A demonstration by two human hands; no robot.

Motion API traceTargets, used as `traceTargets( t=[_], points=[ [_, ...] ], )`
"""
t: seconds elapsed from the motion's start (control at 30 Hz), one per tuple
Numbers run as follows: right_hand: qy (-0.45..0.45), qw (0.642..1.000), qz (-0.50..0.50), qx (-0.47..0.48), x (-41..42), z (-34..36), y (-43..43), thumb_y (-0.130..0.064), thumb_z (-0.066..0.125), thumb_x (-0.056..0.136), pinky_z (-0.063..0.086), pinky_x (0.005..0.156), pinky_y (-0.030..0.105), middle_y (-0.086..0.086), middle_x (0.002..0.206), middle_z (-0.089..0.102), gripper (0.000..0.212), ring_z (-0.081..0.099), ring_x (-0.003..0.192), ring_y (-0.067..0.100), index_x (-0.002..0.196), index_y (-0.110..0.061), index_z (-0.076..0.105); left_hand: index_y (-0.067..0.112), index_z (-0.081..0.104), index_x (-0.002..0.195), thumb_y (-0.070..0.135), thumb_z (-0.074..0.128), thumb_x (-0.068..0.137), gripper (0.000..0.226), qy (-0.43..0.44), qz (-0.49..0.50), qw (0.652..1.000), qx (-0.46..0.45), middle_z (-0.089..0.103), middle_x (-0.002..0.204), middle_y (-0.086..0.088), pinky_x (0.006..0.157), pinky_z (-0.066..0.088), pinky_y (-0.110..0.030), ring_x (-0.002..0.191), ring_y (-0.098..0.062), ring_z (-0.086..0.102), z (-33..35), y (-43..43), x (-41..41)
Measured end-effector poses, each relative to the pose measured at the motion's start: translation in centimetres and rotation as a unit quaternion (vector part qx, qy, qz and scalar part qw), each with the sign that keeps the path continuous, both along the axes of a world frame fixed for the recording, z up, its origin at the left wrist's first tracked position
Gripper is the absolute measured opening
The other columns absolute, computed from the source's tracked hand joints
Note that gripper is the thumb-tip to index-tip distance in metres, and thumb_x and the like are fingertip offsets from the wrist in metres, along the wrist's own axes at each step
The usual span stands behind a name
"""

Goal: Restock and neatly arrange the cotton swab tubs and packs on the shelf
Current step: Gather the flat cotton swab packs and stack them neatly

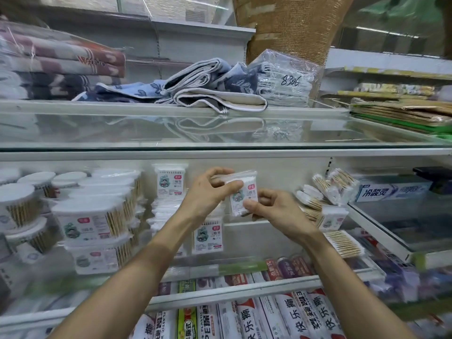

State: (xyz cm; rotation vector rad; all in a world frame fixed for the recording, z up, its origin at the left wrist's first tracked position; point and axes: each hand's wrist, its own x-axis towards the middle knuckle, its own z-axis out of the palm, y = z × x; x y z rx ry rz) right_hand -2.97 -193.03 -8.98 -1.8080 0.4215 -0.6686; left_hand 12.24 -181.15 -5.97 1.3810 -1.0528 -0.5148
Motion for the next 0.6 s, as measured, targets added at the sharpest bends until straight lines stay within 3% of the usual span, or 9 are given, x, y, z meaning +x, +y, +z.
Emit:
traceTargets(
  t=[0.13,0.23,0.33,0.4,0.5,0.6],
  points=[
    [0.011,1.0,0.009,-0.004,0.5,0.2,0.4,-0.024,0.069,0.092,0.054,0.083,0.034,0.001,0.102,0.078,0.024,0.074,0.096,0.02,0.115,-0.017,0.068,0.013,0.063,0.121,0.025,0.075,0.087,0.038,0.002,0.015,1.0,-0.001,0.073,0.091,0.002,0.057,0.042,-0.004,0.057,0.008,0.061,0.0,0.2,0.5],
    [0.013,1.0,0.006,-0.016,0.8,0.6,0.4,-0.033,0.067,0.094,0.05,0.078,0.026,-0.009,0.096,0.078,0.023,0.07,0.087,0.004,0.112,-0.021,0.07,0.014,0.064,0.119,0.03,0.076,0.086,0.039,-0.016,0.02,1.0,0.01,0.074,0.091,0.004,0.062,0.044,-0.006,0.061,0.008,0.062,0.3,0.5,1.0],
    [-0.001,0.999,0.005,-0.033,1.4,0.7,0.1,-0.028,0.064,0.096,0.044,0.065,0.012,-0.017,0.072,0.069,0.016,0.058,0.065,-0.004,0.1,-0.016,0.073,0.023,0.065,0.116,0.035,0.076,0.084,0.035,-0.043,0.039,0.998,0.008,0.075,0.1,0.004,0.076,0.048,-0.017,0.083,0.0,0.069,0.4,1.1,1.5],
    [-0.013,0.999,-0.011,-0.035,2.4,0.9,-0.1,-0.023,0.066,0.095,0.044,0.061,0.015,-0.014,0.064,0.064,0.011,0.052,0.06,0.003,0.093,-0.014,0.073,0.028,0.064,0.116,0.04,0.074,0.086,0.033,-0.054,0.079,0.995,-0.012,0.071,0.108,0.009,0.079,0.051,-0.022,0.095,-0.008,0.067,0.4,1.8,1.8],
    [-0.042,0.998,-0.054,-0.013,5.0,1.1,-0.5,-0.015,0.07,0.092,0.047,0.061,0.024,-0.005,0.074,0.07,0.011,0.054,0.062,0.011,0.097,-0.006,0.072,0.029,0.061,0.114,0.042,0.064,0.092,0.025,-0.036,0.143,0.988,-0.051,0.067,0.111,0.012,0.077,0.054,-0.023,0.1,-0.011,0.065,0.2,3.2,2.3],
    [-0.035,0.996,-0.084,-0.004,8.1,1.3,-0.8,-0.015,0.072,0.091,0.049,0.06,0.019,-0.002,0.087,0.074,0.014,0.064,0.069,0.006,0.103,-0.009,0.069,0.024,0.061,0.113,0.031,0.059,0.098,0.017,-0.039,0.174,0.982,-0.068,0.065,0.107,0.008,0.072,0.051,-0.018,0.097,-0.015,0.065,-0.3,4.7,3.0]
  ],
)
